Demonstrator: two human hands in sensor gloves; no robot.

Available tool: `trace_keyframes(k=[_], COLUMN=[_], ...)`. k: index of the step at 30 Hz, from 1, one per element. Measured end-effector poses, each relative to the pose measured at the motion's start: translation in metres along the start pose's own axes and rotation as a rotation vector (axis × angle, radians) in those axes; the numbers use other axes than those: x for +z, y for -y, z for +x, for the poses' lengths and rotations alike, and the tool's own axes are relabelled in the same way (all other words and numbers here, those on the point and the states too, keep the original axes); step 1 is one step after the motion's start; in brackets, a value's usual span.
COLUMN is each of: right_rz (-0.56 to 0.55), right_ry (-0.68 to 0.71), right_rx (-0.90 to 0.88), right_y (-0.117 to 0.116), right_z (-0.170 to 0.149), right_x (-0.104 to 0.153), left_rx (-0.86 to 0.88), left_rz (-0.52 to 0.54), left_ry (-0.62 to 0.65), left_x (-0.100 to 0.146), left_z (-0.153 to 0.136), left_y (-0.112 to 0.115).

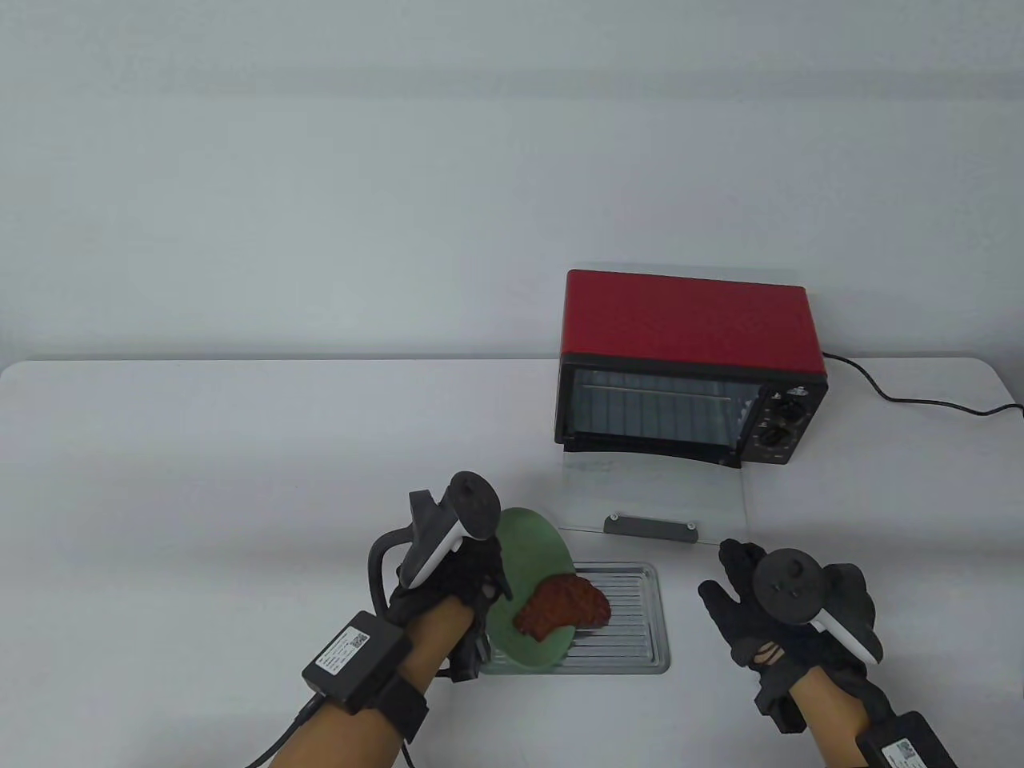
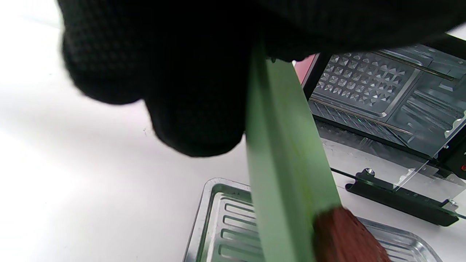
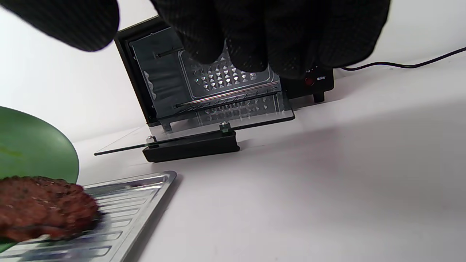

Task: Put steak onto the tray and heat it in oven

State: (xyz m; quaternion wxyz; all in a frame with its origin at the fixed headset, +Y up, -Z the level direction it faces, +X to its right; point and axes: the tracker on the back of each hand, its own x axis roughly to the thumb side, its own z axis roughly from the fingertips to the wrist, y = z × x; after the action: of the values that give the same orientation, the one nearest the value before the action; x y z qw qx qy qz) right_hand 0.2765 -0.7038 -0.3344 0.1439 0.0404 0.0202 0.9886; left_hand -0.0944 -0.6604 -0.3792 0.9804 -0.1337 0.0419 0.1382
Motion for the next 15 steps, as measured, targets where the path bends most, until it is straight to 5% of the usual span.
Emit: trace_keyframes(k=[15], right_rz=[0.013], right_ry=[-0.001], right_rx=[0.006], right_y=[-0.002], right_z=[0.001], right_x=[0.000], left_rx=[0.177], left_rz=[0.085], left_ry=[-0.138], left_x=[0.000], left_z=[-0.074], left_y=[-0.028])
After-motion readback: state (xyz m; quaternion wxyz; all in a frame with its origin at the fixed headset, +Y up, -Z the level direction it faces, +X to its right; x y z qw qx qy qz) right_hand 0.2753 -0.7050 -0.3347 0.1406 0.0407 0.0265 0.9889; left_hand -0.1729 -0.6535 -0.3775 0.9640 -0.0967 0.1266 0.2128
